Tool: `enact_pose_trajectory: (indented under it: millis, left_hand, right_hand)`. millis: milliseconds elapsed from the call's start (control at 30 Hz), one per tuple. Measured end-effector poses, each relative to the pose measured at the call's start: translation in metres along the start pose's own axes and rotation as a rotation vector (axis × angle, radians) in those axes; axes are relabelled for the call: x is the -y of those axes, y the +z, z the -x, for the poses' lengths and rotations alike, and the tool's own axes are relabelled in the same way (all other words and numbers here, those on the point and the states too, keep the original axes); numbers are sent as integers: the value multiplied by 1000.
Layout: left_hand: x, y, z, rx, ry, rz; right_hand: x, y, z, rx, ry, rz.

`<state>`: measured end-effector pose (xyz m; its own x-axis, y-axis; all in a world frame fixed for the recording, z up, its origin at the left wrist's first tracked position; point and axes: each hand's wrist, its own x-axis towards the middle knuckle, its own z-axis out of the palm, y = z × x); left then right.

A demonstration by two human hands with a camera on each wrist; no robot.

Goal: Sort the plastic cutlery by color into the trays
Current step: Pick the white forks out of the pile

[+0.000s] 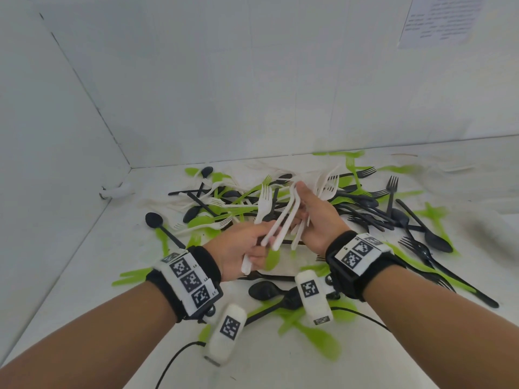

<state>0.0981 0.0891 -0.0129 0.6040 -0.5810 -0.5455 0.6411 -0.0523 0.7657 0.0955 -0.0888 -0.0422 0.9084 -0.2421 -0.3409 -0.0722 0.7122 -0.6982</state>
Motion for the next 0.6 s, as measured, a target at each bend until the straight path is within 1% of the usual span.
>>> enact_pose_trajectory:
  millis: [67,100,133,200,333,367,433,500,600]
  left_hand:
    - [-1,-3,0,-212,74,-208]
    - [-1,-7,-1,-293,111,-262]
    - [-2,-10,-1,-334,146,-284]
    - [-3,-14,-2,-348,199,-309]
    - [-2,-8,-7,-391,346,-513]
    - [-1,-6,-9,-393,394,-520]
    - [-1,1,-11,-360,459,-456]
    - [0,7,-10,-327,503,-420]
    - [2,4,-10,-357,523,-487]
  right_hand:
    - [6,-8,-6,-137,-42,42]
    - [9,-13,-8,-201,-59,78]
    - [12,-17,-10,-239,-66,111]
    - [13,-19,-10,-223,-71,169]
    - [-1,1,1,-80,-79,324]
    - [-8,7,5,-44,-79,331]
    - [-20,17,9,-5,-80,340]
    - [-25,22,13,-29,-84,359]
    - [-21,21,13,-117,-83,345]
